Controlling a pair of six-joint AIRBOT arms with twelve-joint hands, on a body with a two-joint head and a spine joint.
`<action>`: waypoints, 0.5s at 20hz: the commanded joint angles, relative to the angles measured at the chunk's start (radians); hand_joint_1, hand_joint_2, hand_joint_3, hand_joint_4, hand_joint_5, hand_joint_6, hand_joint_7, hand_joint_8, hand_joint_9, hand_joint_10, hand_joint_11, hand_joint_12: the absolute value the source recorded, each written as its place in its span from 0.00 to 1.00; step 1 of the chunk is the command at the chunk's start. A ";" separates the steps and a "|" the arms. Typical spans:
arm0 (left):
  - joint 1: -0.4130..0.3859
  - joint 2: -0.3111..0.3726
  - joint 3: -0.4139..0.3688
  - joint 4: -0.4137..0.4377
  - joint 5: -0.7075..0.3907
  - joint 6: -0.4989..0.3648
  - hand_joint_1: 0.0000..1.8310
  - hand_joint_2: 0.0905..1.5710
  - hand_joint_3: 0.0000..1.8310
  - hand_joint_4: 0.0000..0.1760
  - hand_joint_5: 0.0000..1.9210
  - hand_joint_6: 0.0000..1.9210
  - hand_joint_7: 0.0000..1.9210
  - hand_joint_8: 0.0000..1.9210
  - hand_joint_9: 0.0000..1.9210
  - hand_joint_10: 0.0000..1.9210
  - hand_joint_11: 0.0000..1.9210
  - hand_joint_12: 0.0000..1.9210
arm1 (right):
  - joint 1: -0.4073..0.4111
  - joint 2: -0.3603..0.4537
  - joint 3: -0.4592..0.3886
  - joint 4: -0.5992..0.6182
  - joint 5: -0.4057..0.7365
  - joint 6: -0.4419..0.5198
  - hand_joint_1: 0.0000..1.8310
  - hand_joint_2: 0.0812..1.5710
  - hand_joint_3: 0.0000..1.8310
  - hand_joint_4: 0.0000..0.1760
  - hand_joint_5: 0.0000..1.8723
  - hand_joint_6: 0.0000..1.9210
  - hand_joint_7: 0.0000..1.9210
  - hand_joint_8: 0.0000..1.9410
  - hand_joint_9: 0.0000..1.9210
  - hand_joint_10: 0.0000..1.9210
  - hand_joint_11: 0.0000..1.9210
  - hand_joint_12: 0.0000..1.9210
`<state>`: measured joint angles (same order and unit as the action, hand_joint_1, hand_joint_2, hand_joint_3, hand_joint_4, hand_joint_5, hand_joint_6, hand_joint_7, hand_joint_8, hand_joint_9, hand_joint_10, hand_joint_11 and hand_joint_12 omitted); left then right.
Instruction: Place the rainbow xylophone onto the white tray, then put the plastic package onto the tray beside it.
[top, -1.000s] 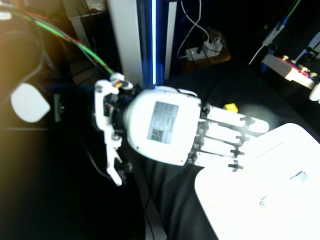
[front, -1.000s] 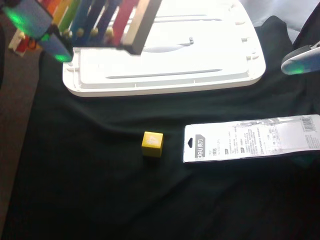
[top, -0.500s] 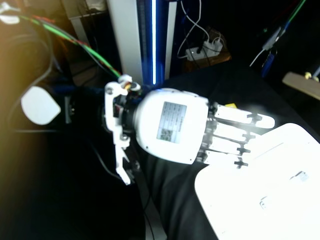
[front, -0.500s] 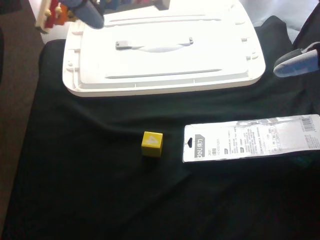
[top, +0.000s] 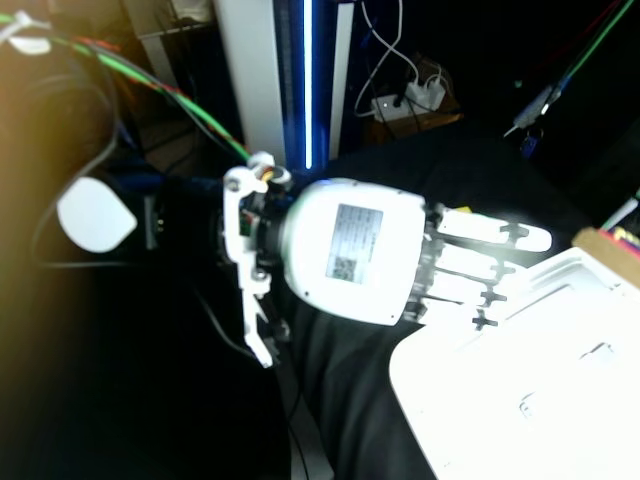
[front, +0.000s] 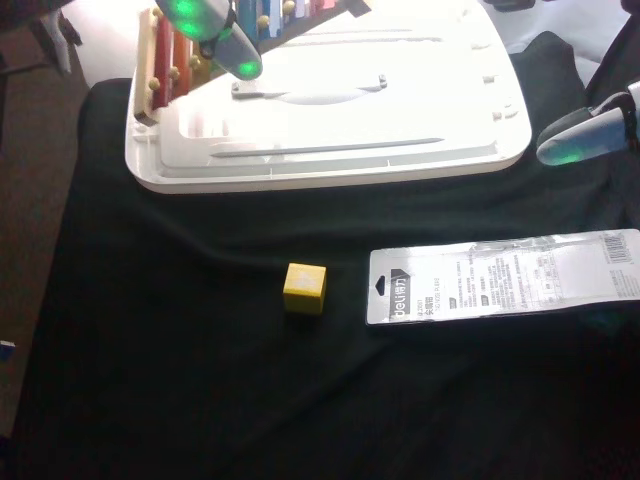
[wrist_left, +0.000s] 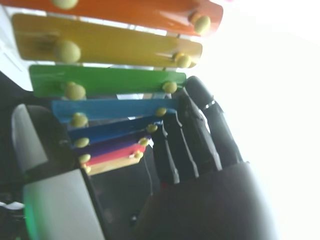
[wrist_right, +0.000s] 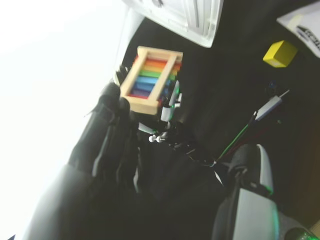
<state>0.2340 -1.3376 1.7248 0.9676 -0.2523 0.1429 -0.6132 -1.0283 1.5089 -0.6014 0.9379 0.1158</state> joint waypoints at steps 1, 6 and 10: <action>-0.011 -0.008 0.012 -0.047 -0.069 0.007 0.75 0.66 0.00 0.00 0.50 0.01 0.51 0.44 0.51 0.02 0.29 0.48 | 0.019 -0.005 0.004 0.068 0.096 0.005 0.44 0.46 0.00 0.40 0.09 0.00 0.20 0.00 0.23 0.00 0.24 0.03; 0.036 -0.074 0.097 -0.162 -0.100 0.011 0.70 0.63 0.00 0.00 0.44 0.16 0.47 0.14 0.51 0.01 0.30 0.49 | 0.019 -0.019 0.009 0.067 0.105 0.005 0.45 0.46 0.00 0.40 0.08 0.00 0.20 0.00 0.24 0.00 0.25 0.02; 0.084 -0.118 0.159 -0.259 -0.121 0.018 0.75 0.61 0.00 0.00 0.45 0.03 0.46 0.04 0.47 0.00 0.21 0.56 | 0.021 -0.020 0.008 0.063 0.108 0.005 0.39 0.43 0.00 0.46 0.08 0.00 0.20 0.00 0.23 0.00 0.26 0.02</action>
<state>0.3244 -1.4551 1.8790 0.7425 -0.2855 0.1589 -0.6128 -1.0470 1.5143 -0.6033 0.9501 0.1158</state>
